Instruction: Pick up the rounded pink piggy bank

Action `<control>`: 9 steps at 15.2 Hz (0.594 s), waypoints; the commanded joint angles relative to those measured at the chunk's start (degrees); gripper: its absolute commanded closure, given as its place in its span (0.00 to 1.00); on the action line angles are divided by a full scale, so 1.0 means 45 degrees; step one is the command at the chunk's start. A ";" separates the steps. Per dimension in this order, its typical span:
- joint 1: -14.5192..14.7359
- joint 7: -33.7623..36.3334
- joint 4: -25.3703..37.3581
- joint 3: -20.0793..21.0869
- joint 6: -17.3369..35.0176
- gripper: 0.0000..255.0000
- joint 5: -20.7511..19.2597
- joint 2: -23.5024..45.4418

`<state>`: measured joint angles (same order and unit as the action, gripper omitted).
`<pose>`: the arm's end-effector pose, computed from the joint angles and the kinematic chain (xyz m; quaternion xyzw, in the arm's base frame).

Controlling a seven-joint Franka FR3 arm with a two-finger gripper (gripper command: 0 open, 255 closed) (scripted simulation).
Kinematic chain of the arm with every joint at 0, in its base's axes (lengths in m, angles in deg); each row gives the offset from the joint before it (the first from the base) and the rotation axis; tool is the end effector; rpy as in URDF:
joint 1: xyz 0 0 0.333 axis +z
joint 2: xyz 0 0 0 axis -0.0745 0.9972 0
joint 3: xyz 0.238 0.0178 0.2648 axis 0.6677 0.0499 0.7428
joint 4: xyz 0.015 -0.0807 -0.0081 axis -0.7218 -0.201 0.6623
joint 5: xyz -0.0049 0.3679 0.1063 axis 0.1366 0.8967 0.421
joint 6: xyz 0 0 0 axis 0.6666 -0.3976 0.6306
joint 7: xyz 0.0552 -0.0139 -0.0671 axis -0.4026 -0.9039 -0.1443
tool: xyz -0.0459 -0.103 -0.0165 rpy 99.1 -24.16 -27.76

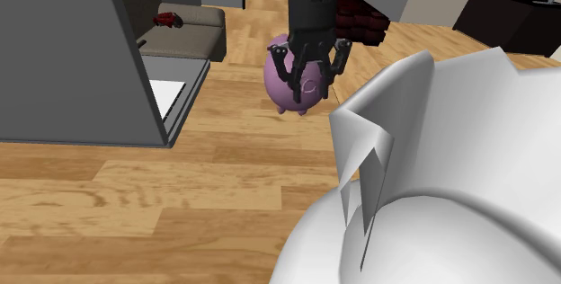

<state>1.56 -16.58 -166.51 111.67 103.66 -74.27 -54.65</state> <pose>0.3336 0.3172 0.6372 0.9735 -0.1955 -0.1174 0.0167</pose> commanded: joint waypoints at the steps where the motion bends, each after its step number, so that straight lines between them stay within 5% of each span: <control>1: -0.0007 -0.0005 -0.0035 -0.0006 0.0024 1.00 -0.0014 0.0014; 9: -0.0022 0.0020 0.0159 -0.0011 -0.0124 1.00 -0.0036 0.0063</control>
<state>1.53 -16.61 -166.20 111.64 103.41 -74.30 -54.60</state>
